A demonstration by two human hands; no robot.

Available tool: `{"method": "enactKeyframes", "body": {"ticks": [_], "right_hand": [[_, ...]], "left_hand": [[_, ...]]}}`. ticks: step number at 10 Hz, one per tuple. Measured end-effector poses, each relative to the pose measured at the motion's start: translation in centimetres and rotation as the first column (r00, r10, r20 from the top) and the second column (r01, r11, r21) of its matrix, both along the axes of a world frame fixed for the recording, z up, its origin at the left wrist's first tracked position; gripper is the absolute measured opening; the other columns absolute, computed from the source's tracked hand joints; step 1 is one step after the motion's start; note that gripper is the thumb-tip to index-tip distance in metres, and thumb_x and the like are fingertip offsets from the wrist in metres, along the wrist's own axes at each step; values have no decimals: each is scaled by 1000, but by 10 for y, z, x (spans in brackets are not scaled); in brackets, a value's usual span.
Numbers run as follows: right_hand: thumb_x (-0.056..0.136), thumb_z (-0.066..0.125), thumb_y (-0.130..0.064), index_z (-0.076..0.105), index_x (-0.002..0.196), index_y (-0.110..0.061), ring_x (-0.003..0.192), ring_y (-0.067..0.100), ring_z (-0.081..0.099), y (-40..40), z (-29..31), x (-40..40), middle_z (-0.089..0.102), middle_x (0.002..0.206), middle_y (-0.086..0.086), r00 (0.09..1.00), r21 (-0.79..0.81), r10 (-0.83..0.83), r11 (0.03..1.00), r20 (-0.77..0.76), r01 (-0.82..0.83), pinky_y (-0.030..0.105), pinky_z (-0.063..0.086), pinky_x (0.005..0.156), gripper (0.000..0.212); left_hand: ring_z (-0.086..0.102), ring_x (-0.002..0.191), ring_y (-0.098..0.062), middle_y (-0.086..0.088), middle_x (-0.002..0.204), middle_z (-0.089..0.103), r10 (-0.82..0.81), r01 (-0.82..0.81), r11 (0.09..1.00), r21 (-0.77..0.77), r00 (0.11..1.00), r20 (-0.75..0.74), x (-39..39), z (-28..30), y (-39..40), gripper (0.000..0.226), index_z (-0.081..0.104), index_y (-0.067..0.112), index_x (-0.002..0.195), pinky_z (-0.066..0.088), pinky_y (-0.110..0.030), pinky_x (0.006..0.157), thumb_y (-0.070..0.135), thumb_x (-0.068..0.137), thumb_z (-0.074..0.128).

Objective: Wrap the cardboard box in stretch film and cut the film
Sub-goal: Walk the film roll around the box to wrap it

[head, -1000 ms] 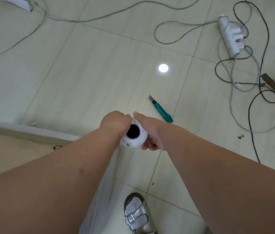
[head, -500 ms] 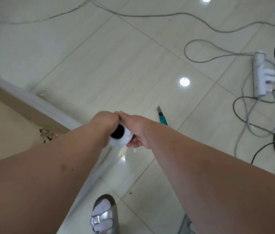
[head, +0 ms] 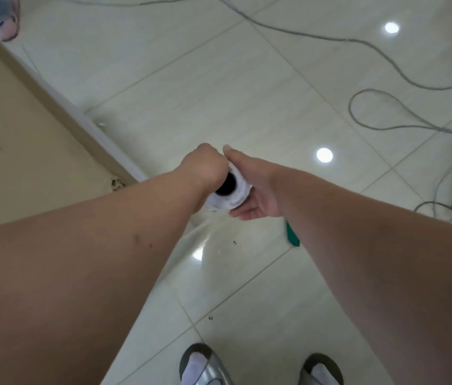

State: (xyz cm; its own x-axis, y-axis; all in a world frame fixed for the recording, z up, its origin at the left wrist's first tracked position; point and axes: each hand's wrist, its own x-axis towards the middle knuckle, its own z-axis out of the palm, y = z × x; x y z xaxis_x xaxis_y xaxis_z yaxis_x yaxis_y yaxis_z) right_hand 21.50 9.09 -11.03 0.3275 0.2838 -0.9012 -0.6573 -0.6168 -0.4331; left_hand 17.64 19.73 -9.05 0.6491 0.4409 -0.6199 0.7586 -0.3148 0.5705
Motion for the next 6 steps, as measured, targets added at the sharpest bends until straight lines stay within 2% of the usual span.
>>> {"method": "enactKeyframes", "body": {"ticks": [1,2,4,5,6], "right_hand": [[75,52,-79,68,109,-22,94,22,71,6,1,9,74,105,3,996,-31,80,996,39,-78,39,56,88,68],[73,59,-77,69,107,-21,93,22,72,11,0,14,74,103,3,988,-37,148,988,34,-147,39,57,87,67],[75,72,-58,66,105,-19,93,22,72,15,-4,25,69,110,4,972,29,233,972,32,-234,40,60,81,49],[76,72,-59,65,109,-19,94,24,70,16,-6,28,65,116,4,973,75,228,970,36,-230,39,61,79,52],[80,65,-63,58,118,-19,92,28,70,14,-7,33,56,126,10,970,98,239,965,46,-242,35,61,75,59]], "left_hand": [[57,89,-21,-8,105,62,151,-151,986,-76,989,-3,-4,2,1,27,55,8,116,47,-32,74,17,97,38],[59,90,-21,-7,105,61,158,-160,982,-99,987,-26,-8,-8,0,22,53,12,112,49,-33,75,16,97,38],[58,95,-23,-6,103,61,292,-292,956,-20,953,74,-11,-6,0,22,51,22,94,50,-34,78,5,85,41],[60,97,-23,-5,105,62,345,-350,936,45,934,92,-9,-3,-4,19,54,22,98,52,-35,84,9,88,45],[60,97,-23,-3,106,62,363,-377,921,101,923,131,-8,-4,-5,15,58,23,106,49,-31,81,24,93,50]]}}
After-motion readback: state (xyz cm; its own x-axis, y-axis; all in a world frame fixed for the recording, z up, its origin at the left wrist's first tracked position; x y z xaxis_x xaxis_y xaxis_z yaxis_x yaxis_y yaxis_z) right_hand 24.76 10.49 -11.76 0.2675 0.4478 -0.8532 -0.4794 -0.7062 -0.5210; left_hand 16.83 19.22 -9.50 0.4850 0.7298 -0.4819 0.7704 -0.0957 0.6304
